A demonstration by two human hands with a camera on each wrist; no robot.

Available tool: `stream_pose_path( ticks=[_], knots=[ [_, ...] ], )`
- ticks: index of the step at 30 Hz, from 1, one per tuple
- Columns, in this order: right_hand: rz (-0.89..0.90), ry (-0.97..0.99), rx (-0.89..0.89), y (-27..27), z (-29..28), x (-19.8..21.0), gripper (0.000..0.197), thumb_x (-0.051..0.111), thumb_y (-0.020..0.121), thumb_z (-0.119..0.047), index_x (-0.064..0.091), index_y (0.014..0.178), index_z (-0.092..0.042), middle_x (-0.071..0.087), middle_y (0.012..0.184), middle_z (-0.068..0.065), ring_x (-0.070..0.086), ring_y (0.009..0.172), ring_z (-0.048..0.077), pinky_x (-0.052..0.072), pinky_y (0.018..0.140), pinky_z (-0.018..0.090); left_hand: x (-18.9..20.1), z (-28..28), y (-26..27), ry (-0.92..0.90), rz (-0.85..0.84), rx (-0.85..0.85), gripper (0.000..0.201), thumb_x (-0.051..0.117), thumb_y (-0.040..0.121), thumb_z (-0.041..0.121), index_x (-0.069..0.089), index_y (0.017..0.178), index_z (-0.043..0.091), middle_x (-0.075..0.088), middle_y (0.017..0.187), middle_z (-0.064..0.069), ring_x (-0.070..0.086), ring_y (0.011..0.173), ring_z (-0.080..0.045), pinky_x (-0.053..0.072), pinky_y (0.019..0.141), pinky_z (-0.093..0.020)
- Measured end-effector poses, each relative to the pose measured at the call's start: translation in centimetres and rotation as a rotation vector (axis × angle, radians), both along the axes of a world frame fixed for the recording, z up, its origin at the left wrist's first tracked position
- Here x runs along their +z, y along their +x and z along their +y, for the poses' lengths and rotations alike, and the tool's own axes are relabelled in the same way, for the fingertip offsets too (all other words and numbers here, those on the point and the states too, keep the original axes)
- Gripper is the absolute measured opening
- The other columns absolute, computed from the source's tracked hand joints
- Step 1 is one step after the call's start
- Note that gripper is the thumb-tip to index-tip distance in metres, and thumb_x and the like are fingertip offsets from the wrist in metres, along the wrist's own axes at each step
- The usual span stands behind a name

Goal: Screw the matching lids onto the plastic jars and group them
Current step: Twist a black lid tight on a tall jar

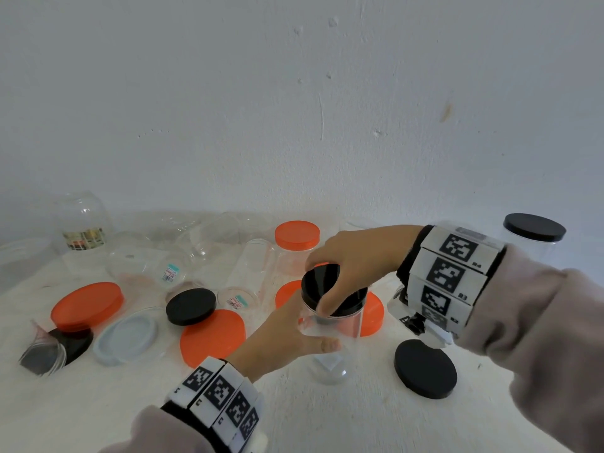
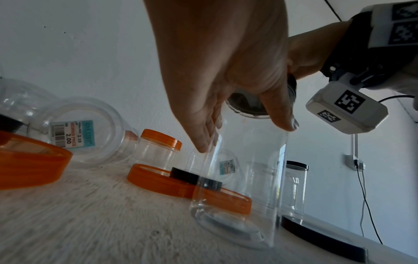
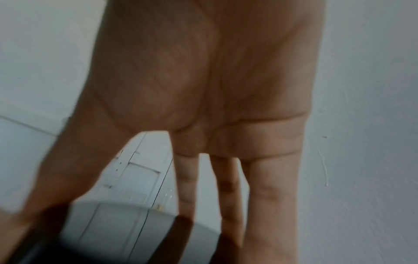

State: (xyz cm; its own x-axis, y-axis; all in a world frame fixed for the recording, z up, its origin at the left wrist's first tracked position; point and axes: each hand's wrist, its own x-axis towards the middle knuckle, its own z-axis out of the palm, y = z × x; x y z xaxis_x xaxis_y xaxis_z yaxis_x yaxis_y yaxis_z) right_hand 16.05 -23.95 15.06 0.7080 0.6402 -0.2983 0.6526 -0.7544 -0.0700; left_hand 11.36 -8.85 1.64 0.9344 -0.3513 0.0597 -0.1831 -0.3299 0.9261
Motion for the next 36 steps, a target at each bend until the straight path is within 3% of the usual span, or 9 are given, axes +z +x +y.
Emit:
stream_pose_path(
  ticks=[2, 5, 8, 10, 12, 20, 27, 32, 36],
  knots=[
    [-0.075, 0.032, -0.035, -0.1, -0.1, -0.9, 0.066, 0.060, 0.070, -0.076, 0.056, 0.111, -0.025, 0.057, 0.101, -0.006, 0.059, 0.086, 0.014, 0.052, 0.069, 0.028, -0.1, 0.0, -0.1, 0.001, -0.010, 0.012, 0.079, 0.079, 0.076, 0.025, 0.027, 0.129, 0.051, 0.042, 0.125, 0.036, 0.038, 0.108, 0.030, 0.037, 0.083, 0.001],
    [-0.165, 0.082, -0.082, -0.2, 0.0, -1.9, 0.073, 0.053, 0.069, -0.083, 0.057, 0.100, -0.017, 0.058, 0.084, -0.004, 0.053, 0.068, 0.012, 0.039, 0.056, 0.024, -0.1, 0.0, -0.1, -0.018, -0.006, 0.009, 0.084, 0.080, 0.074, 0.027, 0.031, 0.141, 0.039, 0.044, 0.125, 0.037, 0.037, 0.107, 0.031, 0.035, 0.079, 0.004],
    [-0.063, 0.064, -0.077, 0.2, -0.3, -1.3, 0.074, 0.058, 0.069, -0.079, 0.055, 0.116, -0.022, 0.054, 0.100, -0.011, 0.055, 0.088, 0.010, 0.043, 0.068, 0.023, 0.0, 0.1, 0.0, -0.013, -0.009, -0.008, 0.084, 0.080, 0.074, 0.026, 0.029, 0.138, 0.043, 0.044, 0.124, 0.041, 0.037, 0.110, 0.029, 0.034, 0.080, 0.005],
    [0.074, 0.049, -0.030, 0.3, -0.7, -0.6, 0.077, 0.069, 0.072, -0.066, 0.042, 0.136, -0.034, 0.041, 0.118, -0.017, 0.043, 0.109, 0.006, 0.041, 0.084, 0.025, 0.1, 0.0, 0.0, 0.002, -0.013, 0.004, 0.079, 0.080, 0.074, 0.026, 0.028, 0.129, 0.051, 0.043, 0.124, 0.038, 0.036, 0.108, 0.031, 0.034, 0.080, 0.005],
    [0.100, 0.044, 0.031, 0.4, -0.8, -0.3, 0.077, 0.074, 0.074, -0.053, 0.038, 0.140, -0.040, 0.037, 0.123, -0.017, 0.036, 0.115, 0.006, 0.041, 0.092, 0.027, 0.1, 0.0, 0.0, 0.009, -0.021, 0.011, 0.077, 0.080, 0.074, 0.028, 0.028, 0.125, 0.052, 0.041, 0.126, 0.036, 0.036, 0.106, 0.033, 0.033, 0.080, 0.005],
    [-0.110, 0.114, -0.042, 0.4, -0.6, -2.0, 0.071, 0.060, 0.067, -0.079, 0.052, 0.118, -0.031, 0.046, 0.093, -0.018, 0.050, 0.086, 0.005, 0.041, 0.067, 0.022, 0.1, 0.0, -0.2, -0.016, -0.012, 0.004, 0.078, 0.079, 0.076, 0.024, 0.028, 0.127, 0.052, 0.042, 0.129, 0.034, 0.037, 0.110, 0.029, 0.037, 0.083, 0.002],
    [0.106, 0.090, 0.054, 0.7, -1.1, -1.0, 0.077, 0.074, 0.076, -0.047, 0.036, 0.142, -0.039, 0.038, 0.129, -0.014, 0.037, 0.120, 0.009, 0.043, 0.097, 0.031, -0.1, -0.1, 0.0, -0.007, -0.009, 0.015, 0.079, 0.079, 0.076, 0.025, 0.027, 0.129, 0.048, 0.040, 0.130, 0.032, 0.036, 0.108, 0.032, 0.035, 0.083, 0.003],
    [-0.010, 0.142, 0.023, 0.4, -1.0, -1.6, 0.067, 0.069, 0.070, -0.067, 0.052, 0.126, -0.035, 0.045, 0.102, -0.021, 0.047, 0.101, 0.006, 0.044, 0.079, 0.023, 0.0, -0.1, -0.1, 0.000, -0.010, 0.016, 0.080, 0.079, 0.076, 0.027, 0.026, 0.131, 0.050, 0.041, 0.129, 0.034, 0.037, 0.110, 0.029, 0.037, 0.083, 0.002],
    [-0.146, 0.112, -0.027, 0.0, -0.7, -2.4, 0.072, 0.059, 0.069, -0.079, 0.057, 0.115, -0.024, 0.054, 0.100, -0.008, 0.057, 0.092, 0.015, 0.048, 0.073, 0.026, 0.0, -0.1, -0.1, -0.006, 0.001, 0.018, 0.076, 0.080, 0.075, 0.025, 0.029, 0.125, 0.053, 0.044, 0.123, 0.038, 0.039, 0.109, 0.029, 0.037, 0.082, 0.001]
  ],
)
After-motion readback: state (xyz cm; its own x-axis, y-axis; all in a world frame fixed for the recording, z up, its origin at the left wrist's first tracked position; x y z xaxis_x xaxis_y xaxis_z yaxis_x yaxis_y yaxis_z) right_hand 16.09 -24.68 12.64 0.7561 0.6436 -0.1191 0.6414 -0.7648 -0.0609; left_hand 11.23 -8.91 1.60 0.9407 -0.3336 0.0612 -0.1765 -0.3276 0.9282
